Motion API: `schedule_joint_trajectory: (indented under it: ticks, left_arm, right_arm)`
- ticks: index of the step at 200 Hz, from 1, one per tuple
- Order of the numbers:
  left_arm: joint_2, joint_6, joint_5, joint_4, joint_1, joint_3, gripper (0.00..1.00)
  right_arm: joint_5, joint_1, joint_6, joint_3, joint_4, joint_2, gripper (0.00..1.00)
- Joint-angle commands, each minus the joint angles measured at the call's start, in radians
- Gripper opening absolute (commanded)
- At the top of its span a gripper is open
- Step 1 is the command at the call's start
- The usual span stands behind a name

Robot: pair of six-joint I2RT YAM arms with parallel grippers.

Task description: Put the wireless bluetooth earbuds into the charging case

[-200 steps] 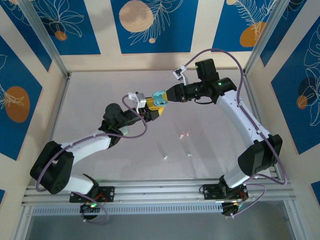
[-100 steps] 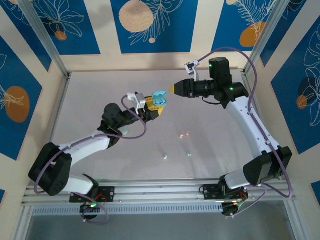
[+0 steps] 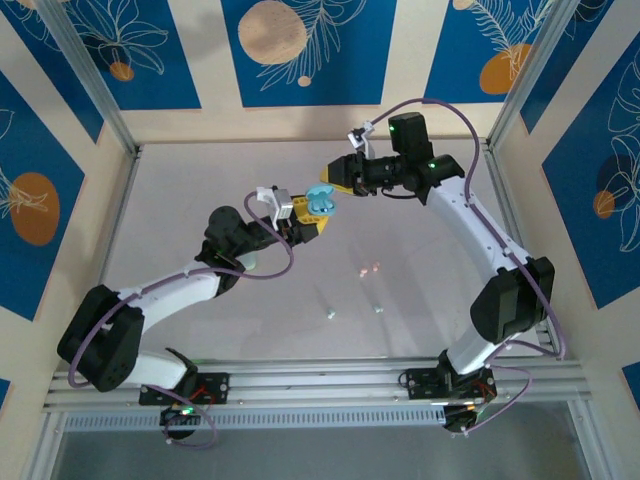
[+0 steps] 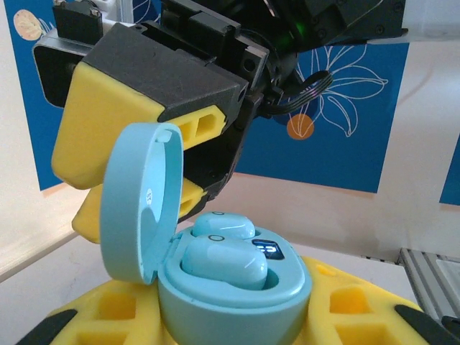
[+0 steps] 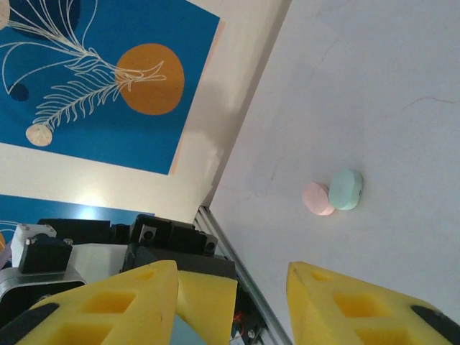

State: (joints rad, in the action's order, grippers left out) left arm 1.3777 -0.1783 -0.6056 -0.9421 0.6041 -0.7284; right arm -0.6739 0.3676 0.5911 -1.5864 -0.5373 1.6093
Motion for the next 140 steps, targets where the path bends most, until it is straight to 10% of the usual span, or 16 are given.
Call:
schedule_joint_trajectory:
  ticks: [1, 140]
  left_arm:
    - [-0.006, -0.011, -0.003, -0.052, -0.004, -0.023, 0.23]
    - [0.025, -0.043, -0.01, -0.107, -0.003, -0.057, 0.24]
  right_arm:
    - [-0.057, 0.006, -0.114, -0.057, -0.151, -0.006, 0.46]
    - [-0.318, -0.007, 0.14, 0.204, 0.059, -0.102, 0.53]
